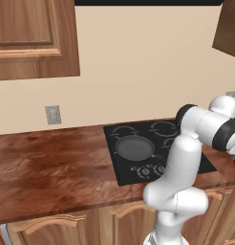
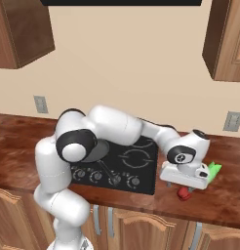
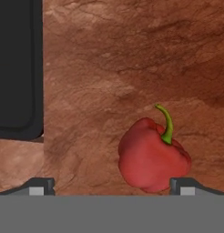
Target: Put the corn and bell pepper in the pan. Then turn on the front left burner and set the heat to medium.
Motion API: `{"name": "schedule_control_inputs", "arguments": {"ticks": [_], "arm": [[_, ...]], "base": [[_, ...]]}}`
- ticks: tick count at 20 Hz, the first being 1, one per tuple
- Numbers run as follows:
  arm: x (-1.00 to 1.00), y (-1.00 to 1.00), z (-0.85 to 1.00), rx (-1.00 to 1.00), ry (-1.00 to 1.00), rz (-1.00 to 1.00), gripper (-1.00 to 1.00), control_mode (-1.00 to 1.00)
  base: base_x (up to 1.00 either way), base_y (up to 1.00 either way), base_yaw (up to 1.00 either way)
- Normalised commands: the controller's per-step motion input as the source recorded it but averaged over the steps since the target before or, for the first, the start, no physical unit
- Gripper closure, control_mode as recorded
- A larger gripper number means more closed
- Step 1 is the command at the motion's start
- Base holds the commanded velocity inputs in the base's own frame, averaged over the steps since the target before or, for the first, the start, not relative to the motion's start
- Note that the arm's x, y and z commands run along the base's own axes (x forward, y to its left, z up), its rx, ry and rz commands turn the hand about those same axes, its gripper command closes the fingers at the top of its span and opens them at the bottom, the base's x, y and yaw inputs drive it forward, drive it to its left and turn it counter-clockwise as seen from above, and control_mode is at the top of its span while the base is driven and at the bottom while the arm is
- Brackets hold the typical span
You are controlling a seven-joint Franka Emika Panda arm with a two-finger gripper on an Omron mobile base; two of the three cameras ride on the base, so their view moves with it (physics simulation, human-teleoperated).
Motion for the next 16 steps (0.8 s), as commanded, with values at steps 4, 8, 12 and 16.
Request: {"name": "schedule_control_inputs", "arguments": {"ticks": [4,8,12,16], "arm": [[0.06,-0.05,-0.1,0.0,-0.02,0.0,-1.0,-1.0],[0.0,-0.02,-0.06,0.0,-0.02,0.0,-1.0,-1.0],[0.0,-0.17,0.0,0.0,-0.05,0.0,-1.0,-1.0],[0.0,-0.11,0.0,0.0,-0.05,0.0,-1.0,-1.0]], "base": [[0.0,0.0,0.0],[0.0,0.0,0.0],[0.0,0.0,0.0],[0.0,0.0,0.0]]}}
